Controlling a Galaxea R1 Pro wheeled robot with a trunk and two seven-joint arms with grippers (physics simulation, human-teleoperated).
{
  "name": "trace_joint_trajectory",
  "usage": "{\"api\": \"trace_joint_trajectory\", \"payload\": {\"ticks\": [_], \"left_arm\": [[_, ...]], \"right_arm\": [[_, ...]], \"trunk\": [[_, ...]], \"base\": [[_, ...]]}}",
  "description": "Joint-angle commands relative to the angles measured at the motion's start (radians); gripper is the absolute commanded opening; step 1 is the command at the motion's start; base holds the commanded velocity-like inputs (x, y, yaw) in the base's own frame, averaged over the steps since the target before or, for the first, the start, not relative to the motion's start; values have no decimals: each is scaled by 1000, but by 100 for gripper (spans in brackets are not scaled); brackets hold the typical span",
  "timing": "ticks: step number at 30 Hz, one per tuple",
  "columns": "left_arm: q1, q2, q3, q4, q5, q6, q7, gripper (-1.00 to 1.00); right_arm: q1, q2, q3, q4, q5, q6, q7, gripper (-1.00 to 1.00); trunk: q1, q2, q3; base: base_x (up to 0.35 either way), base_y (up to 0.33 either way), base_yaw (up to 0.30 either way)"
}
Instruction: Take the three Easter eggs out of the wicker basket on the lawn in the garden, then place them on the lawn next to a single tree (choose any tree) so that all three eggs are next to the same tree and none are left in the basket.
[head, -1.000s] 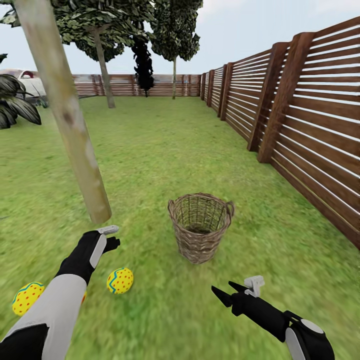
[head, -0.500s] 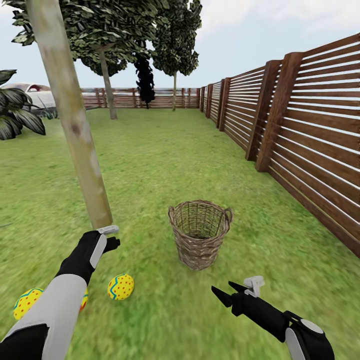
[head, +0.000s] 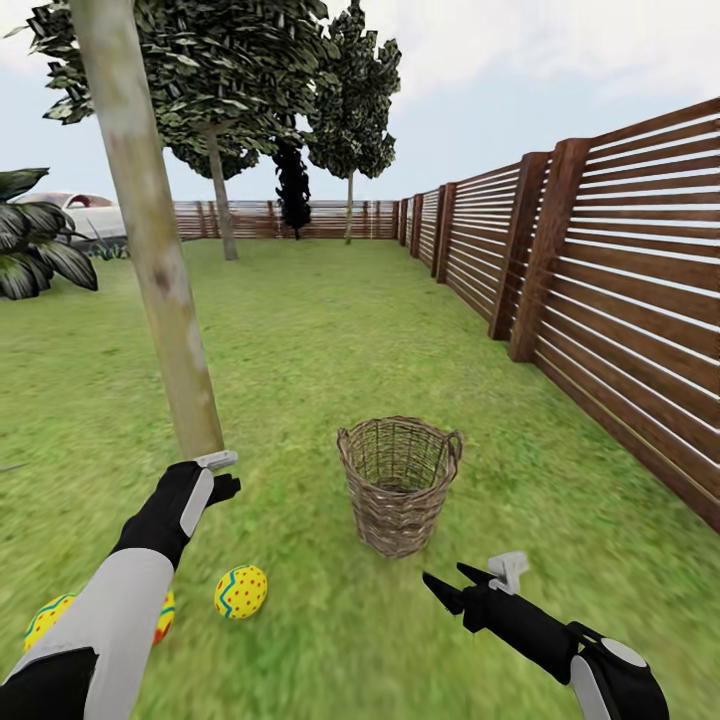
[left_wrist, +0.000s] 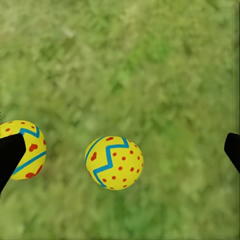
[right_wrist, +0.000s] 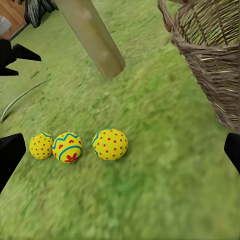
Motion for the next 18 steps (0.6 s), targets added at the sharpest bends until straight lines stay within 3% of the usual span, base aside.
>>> {"api": "trace_joint_trajectory", "payload": {"ticks": [1, 18], "left_arm": [[0, 0, 0, -1, 11, 3, 7, 100], [0, -1, -1, -1, 11, 3, 7, 100]], "right_arm": [[-1, 0, -1, 0, -6, 7, 1, 100], [-1, 0, 0, 0, -6, 7, 0, 100]], "trunk": [[-1, 0, 3], [-8, 4, 69]], "base": [[0, 0, 0], [0, 0, 0]]}}
